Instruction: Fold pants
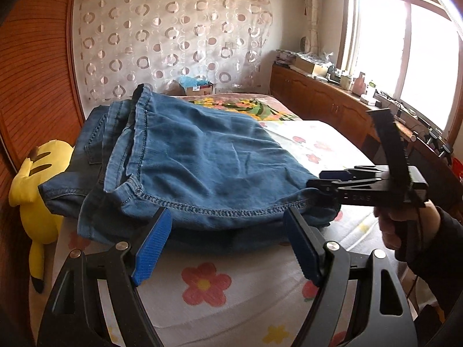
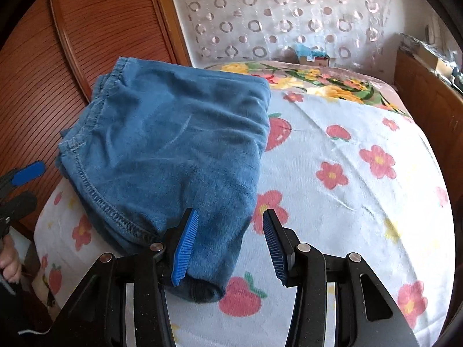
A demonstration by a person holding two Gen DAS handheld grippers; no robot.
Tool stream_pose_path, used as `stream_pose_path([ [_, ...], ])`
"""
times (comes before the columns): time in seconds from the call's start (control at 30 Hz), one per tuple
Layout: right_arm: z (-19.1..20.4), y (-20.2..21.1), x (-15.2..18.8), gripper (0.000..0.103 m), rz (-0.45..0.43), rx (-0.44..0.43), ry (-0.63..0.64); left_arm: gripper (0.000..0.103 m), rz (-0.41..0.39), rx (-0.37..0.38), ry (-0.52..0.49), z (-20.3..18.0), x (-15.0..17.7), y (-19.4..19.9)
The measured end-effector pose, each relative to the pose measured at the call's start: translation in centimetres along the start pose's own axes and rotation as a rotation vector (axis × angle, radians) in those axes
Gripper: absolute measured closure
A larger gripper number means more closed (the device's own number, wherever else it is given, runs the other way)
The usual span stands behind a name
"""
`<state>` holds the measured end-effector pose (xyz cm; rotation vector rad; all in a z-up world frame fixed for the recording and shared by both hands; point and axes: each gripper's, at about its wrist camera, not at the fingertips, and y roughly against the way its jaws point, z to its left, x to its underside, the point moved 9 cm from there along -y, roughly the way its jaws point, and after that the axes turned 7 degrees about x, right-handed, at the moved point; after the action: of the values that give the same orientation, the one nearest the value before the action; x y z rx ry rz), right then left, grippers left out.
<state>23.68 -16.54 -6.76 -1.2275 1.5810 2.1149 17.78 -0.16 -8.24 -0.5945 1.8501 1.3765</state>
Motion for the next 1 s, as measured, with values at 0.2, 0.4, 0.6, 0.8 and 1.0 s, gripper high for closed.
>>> stream_pose_path([
  [0.2,0.0,-1.5,0.6,0.054,0.023,-0.012,-0.007,0.023,-0.002,-0.003,-0.015,-0.4,0.1,0.2],
  [0.4,0.0,-2.1,0.4,0.054,0.017,-0.016,-0.007,0.023,0.002,-0.007,-0.008,-0.2,0.3,0.2],
  [0.6,0.9,-2.1,0.5,0.068,0.015,-0.019,0.03,0.023,0.006,-0.008,-0.008,-0.3,0.6,0.4],
  [0.8,0.9,-1.9,0.7,0.077,0.018,-0.023,0.044,0.023,0.009,-0.008,-0.01,-0.2,0.5,0.3],
  [1.0,1.3,-1.5,0.7,0.089,0.001,-0.013,0.07,0.023,0.016,-0.012,-0.006,0.1,0.7,0.2],
])
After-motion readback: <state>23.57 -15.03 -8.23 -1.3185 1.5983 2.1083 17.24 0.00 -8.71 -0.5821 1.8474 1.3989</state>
